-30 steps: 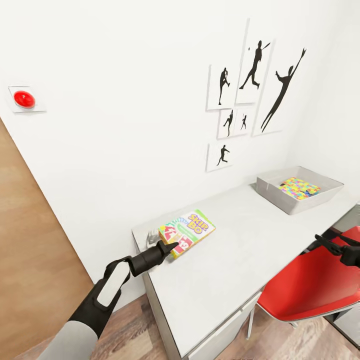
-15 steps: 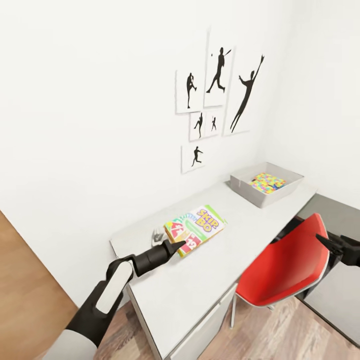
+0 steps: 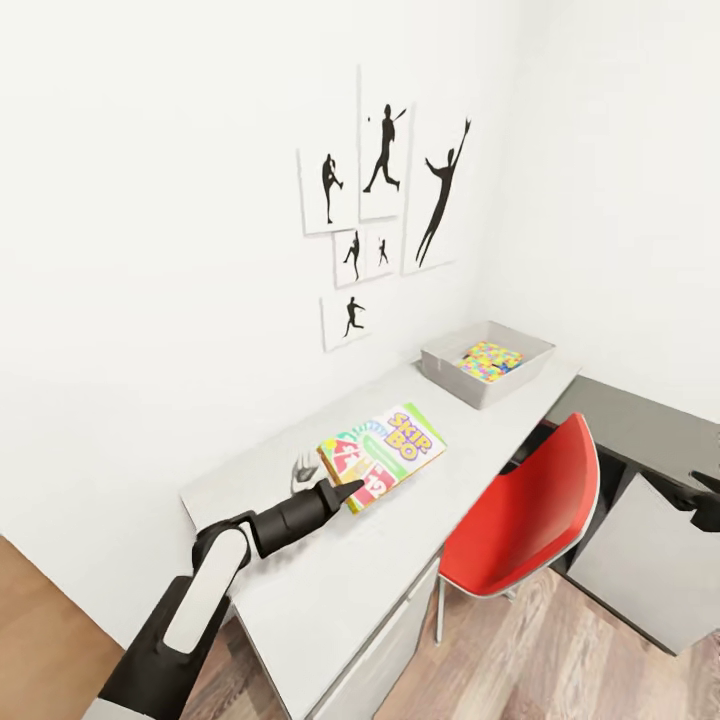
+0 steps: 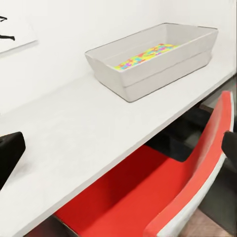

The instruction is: Put all the toys in the child's room - the three board games (two on the bed and one on the table), the two jigsaw puzzles on the table, and the tennis ball on the table - inside the toy box on the table in the child's room.

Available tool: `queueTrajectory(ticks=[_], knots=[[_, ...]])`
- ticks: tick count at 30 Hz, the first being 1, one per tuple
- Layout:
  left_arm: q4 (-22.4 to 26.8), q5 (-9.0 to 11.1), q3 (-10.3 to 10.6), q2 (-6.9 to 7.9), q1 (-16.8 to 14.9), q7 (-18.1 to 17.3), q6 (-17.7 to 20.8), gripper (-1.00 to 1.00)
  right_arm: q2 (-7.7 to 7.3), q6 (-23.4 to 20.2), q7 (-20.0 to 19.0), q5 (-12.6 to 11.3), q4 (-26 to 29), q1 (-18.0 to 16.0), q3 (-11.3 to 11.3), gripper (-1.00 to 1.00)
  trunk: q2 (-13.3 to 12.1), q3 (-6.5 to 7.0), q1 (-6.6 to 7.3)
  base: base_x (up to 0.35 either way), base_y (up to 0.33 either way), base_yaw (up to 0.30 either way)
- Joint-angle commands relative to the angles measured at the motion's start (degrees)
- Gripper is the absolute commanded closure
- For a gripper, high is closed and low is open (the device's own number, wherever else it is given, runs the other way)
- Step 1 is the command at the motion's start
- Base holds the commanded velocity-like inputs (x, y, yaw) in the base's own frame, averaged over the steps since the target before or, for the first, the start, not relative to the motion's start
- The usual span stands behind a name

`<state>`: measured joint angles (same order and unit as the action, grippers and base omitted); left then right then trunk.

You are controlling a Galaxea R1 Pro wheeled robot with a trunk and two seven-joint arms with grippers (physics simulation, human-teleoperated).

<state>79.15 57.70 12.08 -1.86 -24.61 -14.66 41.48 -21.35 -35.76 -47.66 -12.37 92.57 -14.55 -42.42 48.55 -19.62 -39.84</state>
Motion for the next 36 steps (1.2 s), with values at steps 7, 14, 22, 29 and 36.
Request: queueTrajectory(ticks=[7,14,22,29,36], knots=[[5.32,3.37,-6.93,0.25,2.71,4.6,3.44,1.0,-0.67,-5.47,-2.0,0.06,-0.02,-4.0,-1.27,-1.0,-2.77,1.16,1.53,0.0,0.0,0.012],[8.7,5.33,-13.12,0.28,0.92,5.73,9.46,1.0,-0.18,-8.32,3.27,0.28,-0.04,-9.07,-0.98,-1.0,-5.58,2.41,3.07,0.0,0.0,0.006],[6.04,6.41,-13.86,0.22,-0.07,10.7,11.72,1.0,0.98,-7.49,3.98,0.15,-0.02,-9.82,3.1,-1.0,-8.79,3.85,4.83,0.0,0.0,0.0],[0.71,6.44,-13.95,0.4,-2.22,10.88,11.53,1.0,1.64,-7.98,3.86,0.29,-0.02,-10.62,10.86,-1.0,-11.6,5.27,6.37,0.0,0.0,-0.023],[-0.68,6.43,-14.04,0.53,-1.84,10.64,11.03,1.0,1.66,-8.26,3.69,0.24,-0.02,-10.62,11.92,-1.0,-14.4,7.12,7.9,0.0,0.0,-0.097]])
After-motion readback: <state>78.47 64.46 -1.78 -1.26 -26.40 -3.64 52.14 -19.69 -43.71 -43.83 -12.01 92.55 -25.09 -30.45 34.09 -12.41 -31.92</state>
